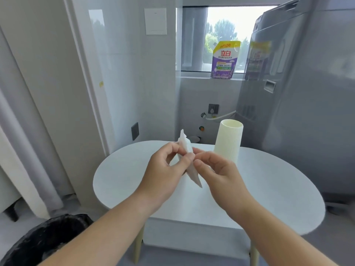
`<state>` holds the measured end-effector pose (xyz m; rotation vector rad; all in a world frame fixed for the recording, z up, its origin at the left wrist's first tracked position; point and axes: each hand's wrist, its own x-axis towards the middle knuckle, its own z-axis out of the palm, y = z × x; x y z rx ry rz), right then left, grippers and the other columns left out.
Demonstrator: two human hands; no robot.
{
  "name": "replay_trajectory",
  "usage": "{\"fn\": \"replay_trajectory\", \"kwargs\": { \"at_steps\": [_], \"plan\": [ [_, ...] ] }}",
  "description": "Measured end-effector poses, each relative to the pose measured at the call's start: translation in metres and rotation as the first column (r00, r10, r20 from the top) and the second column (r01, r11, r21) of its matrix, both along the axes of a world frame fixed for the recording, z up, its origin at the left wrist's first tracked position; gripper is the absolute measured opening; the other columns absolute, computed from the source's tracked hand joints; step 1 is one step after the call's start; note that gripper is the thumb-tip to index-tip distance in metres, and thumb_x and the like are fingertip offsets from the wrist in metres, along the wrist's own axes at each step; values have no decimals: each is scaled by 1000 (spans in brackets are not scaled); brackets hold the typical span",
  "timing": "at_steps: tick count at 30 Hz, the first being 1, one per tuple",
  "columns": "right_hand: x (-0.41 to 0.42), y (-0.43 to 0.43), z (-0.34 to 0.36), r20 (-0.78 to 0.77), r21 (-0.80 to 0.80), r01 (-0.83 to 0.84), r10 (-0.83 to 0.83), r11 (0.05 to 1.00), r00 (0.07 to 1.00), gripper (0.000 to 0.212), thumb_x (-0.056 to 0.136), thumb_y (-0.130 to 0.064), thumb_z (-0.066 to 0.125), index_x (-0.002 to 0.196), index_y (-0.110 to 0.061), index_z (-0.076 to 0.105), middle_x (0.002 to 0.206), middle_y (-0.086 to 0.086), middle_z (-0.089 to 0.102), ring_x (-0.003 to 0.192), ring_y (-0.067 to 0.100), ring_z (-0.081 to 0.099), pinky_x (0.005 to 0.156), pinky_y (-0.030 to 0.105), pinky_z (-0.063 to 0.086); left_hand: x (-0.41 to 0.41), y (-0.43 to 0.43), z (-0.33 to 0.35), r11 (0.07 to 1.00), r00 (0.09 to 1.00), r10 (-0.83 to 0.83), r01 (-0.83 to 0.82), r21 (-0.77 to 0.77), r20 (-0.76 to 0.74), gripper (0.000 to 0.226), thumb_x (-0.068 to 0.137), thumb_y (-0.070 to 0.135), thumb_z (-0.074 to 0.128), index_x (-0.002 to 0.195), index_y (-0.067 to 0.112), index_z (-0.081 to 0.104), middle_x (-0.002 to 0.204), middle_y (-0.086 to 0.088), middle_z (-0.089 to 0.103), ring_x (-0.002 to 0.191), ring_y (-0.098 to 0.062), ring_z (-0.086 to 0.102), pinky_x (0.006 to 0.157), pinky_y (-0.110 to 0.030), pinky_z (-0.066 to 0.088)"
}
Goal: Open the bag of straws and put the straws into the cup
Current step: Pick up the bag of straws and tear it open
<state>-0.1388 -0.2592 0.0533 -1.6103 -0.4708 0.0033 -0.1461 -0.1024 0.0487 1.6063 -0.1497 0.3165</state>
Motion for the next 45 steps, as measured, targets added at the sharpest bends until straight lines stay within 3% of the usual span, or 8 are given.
{"fn": "replay_trajectory", "kwargs": {
  "at_steps": [5, 9, 14, 20, 29, 39, 43, 45],
  "plan": [
    [3, -2, -4, -29, 28, -3, 4, 1000, 1000, 10, 93, -18, 70, 93, -19, 79, 131, -10, 67, 116, -1, 64, 92, 20, 47, -4, 8, 3, 996, 999, -34, 31, -81, -34, 12, 93, 19, 72, 92, 7, 72, 123, 0, 73, 114, -19, 69, 93, -45, 60],
    [2, -1, -3, -61, 71, 20, -16, 997, 998, 10, 88, -20, 74, 90, -13, 80, 126, -10, 70, 115, 3, 65, 88, 19, 47, -6, 9, 2, 992, 997, -62, 57, -114, -35, 8, 92, 17, 72, 86, 14, 77, 127, 9, 72, 119, -19, 67, 92, -42, 60],
    [4, 0, -4, -63, 76, 44, -39, 996, 997, 11, 88, -25, 77, 88, -15, 80, 125, -7, 70, 118, 11, 65, 103, 40, 47, -5, 9, -1, 992, 997, -78, 76, -98, -10, 12, 94, 14, 70, 86, 14, 80, 130, 14, 69, 122, -17, 65, 93, -40, 60],
    [4, 2, -6, -100, 109, 50, -39, 993, 994, 21, 82, -30, 76, 87, -11, 80, 121, -3, 73, 118, 20, 66, 108, 53, 43, -1, 8, -10, 1000, 999, -9, 9, 4, 35, 14, 86, 32, 72, 86, 22, 81, 131, 15, 68, 126, -15, 62, 103, -47, 52],
    [2, 8, -9, -148, 122, 123, -104, 985, 983, 14, 87, -19, 75, 78, -11, 79, 119, -3, 72, 114, 15, 66, 107, 46, 45, 3, 10, -13, 992, 997, 12, -21, 125, 70, 16, 90, 30, 65, 87, 18, 76, 125, 17, 68, 121, -12, 64, 102, -46, 53],
    [-2, 17, -12, -162, 150, 246, -221, 958, 962, 12, 88, -15, 72, 78, -10, 77, 107, -2, 76, 104, 20, 71, 99, 47, 52, 1, 1, -15, 978, 991, 82, -100, 182, 106, 17, 92, 33, 61, 87, 21, 72, 125, 18, 66, 120, -10, 63, 98, -41, 55],
    [5, 6, -3, -220, 182, 328, -287, 927, 932, 15, 93, -12, 66, 81, -11, 75, 87, 3, 79, 93, 25, 73, 93, 44, 57, -1, 8, -6, 986, 994, 105, -102, 136, -12, 18, 99, 22, 61, 91, 10, 71, 127, 8, 68, 106, -12, 69, 81, -38, 63],
    [10, 1, -1, -180, 152, 362, -334, 920, 925, 20, 95, -12, 64, 76, -15, 71, 82, 0, 77, 93, 25, 72, 89, 42, 59, -2, 15, -4, 984, 990, 134, -129, 124, -37, 17, 99, 19, 62, 86, 11, 71, 125, 8, 69, 110, -13, 67, 79, -38, 64]
  ]
}}
